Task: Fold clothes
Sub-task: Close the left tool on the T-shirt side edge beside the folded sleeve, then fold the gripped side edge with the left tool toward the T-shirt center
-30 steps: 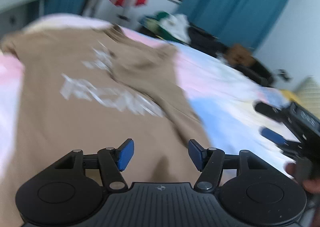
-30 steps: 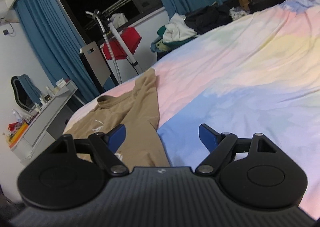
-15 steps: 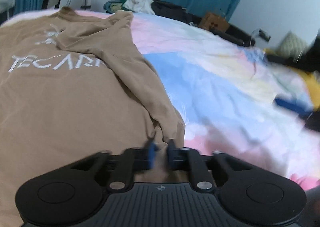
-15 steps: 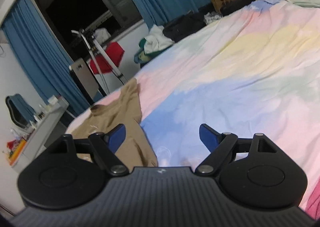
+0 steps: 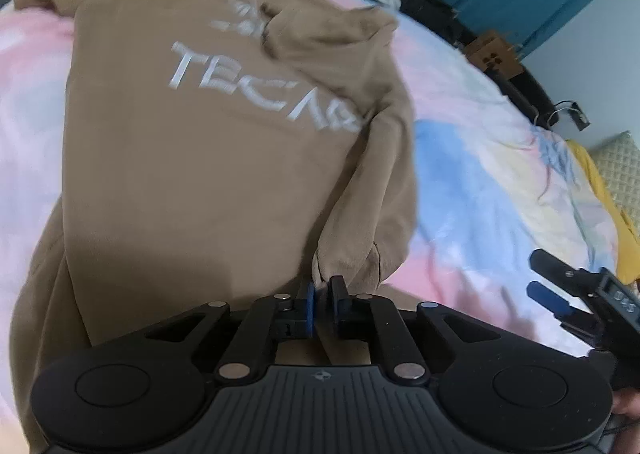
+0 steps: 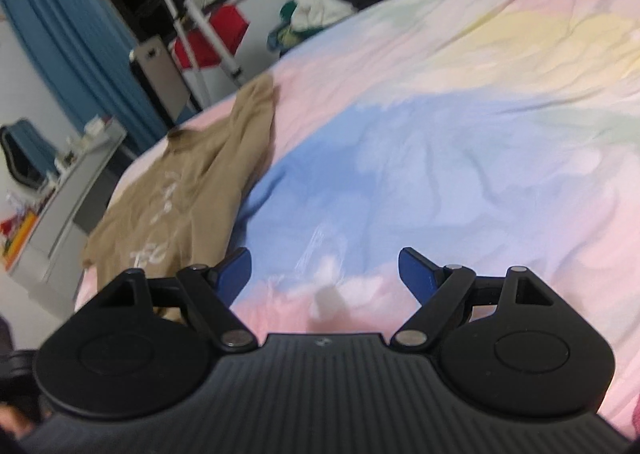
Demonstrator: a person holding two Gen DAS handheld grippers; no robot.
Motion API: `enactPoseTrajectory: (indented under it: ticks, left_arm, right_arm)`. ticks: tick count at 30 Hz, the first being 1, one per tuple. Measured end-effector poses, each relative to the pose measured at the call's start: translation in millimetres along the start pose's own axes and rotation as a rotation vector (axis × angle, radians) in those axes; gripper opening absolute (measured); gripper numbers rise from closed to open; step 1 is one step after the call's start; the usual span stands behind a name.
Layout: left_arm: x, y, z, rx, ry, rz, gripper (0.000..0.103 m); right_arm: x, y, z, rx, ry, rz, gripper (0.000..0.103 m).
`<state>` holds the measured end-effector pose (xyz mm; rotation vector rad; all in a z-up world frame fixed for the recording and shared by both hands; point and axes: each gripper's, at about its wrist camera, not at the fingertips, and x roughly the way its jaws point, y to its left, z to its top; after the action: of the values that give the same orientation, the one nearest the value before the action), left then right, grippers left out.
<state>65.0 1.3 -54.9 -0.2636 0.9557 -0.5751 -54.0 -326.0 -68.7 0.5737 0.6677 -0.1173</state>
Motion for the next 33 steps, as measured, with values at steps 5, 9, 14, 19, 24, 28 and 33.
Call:
enactPoseTrajectory:
  ticks: [5, 9, 14, 19, 24, 28, 33]
  left_arm:
    - [-9, 9, -1, 0.028, -0.034, 0.061, 0.031]
    - [-9, 8, -6, 0.074, -0.052, 0.096, 0.048]
    - [14, -28, -29, 0.223, -0.038, 0.087, 0.056]
    - [37, -64, -52, 0.372, -0.024, 0.076, 0.053]
    - [60, -99, -75, 0.521, -0.009, 0.066, 0.008]
    - [9, -82, -69, 0.437, -0.044, 0.004, 0.001]
    - [-55, -59, -62, 0.331, -0.087, -0.073, 0.001]
  right_arm:
    - [6, 9, -5, -0.043, 0.043, -0.013, 0.082]
    - [0, 10, -5, -0.039, 0.004, -0.036, 0.082]
    - [-12, -1, 0, 0.022, -0.076, -0.069, 0.082]
    - [-23, -15, 6, 0.083, -0.127, -0.054, 0.082]
    - [-25, -25, 9, 0.133, -0.13, -0.032, 0.082]
    - [-20, -29, 11, 0.159, -0.114, -0.027, 0.082]
    - [-27, -34, 10, 0.194, -0.131, -0.004, 0.082]
